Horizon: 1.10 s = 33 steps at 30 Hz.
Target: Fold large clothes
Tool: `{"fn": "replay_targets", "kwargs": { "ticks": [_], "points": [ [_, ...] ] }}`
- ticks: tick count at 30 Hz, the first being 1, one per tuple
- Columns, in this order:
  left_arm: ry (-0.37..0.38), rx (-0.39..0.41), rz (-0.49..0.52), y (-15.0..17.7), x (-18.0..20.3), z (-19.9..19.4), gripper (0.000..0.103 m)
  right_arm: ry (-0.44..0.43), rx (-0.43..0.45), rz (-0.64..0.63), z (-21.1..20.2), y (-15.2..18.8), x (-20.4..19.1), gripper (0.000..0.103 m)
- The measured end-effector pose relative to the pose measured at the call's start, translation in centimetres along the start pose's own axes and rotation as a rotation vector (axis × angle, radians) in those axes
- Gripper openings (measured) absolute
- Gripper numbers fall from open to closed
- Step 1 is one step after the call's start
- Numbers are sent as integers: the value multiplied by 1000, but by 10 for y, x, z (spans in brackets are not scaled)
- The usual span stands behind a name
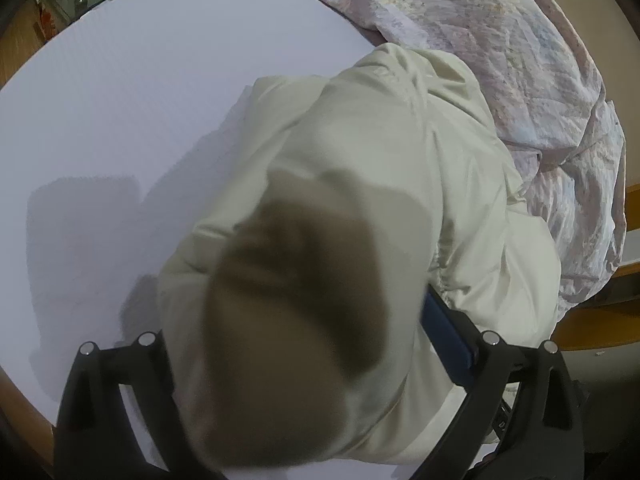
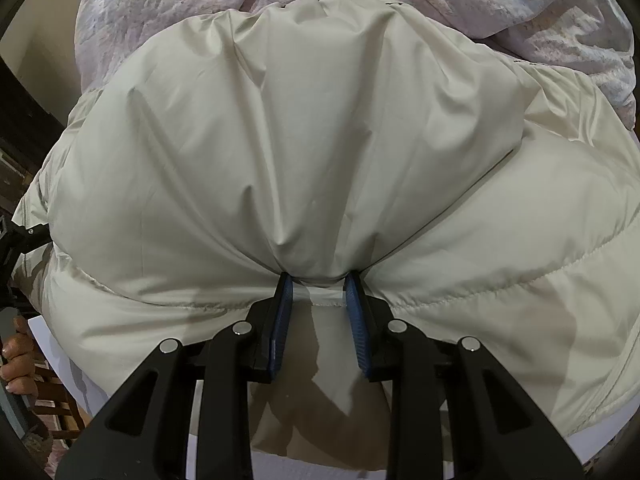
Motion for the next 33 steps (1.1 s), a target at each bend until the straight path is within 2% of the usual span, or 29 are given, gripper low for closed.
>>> {"fn": "replay_targets", "kwargs": {
  "ticks": [4,7,11,14,18,25,33],
  "points": [
    [4,17,3,-3,3,2,97,-1,-1,1,0,-1,0,30],
    [47,17,5,-3,8,-1,73,-4,-2,0,0,0,-1,30],
    [18,70,57,-6,17,-17,46,-4,-1,2,0,0,0,30],
    [30,92,74,-8,24,-31,37,-2,0,3,0,0,0,30],
    [56,131,104,-9,40,-52,32,4,0,3,0,-1,0,30],
    [166,201,194,-2,92,-102,30,17,-2,8,1,-2,0,30],
    [273,246,350,32,166,-141,30,15,-14,7,3,-5,0,30]
  ]
}}
Point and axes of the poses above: each gripper's, at about its wrist camera, not at the fingertips, and z roughly the way its jaws point, x to its right, y to its underside, the point moved 10 cm from there along z, roughly the way its jaws point, and after that the axes turned 15 degrees about -y, right-handed, at the moved point
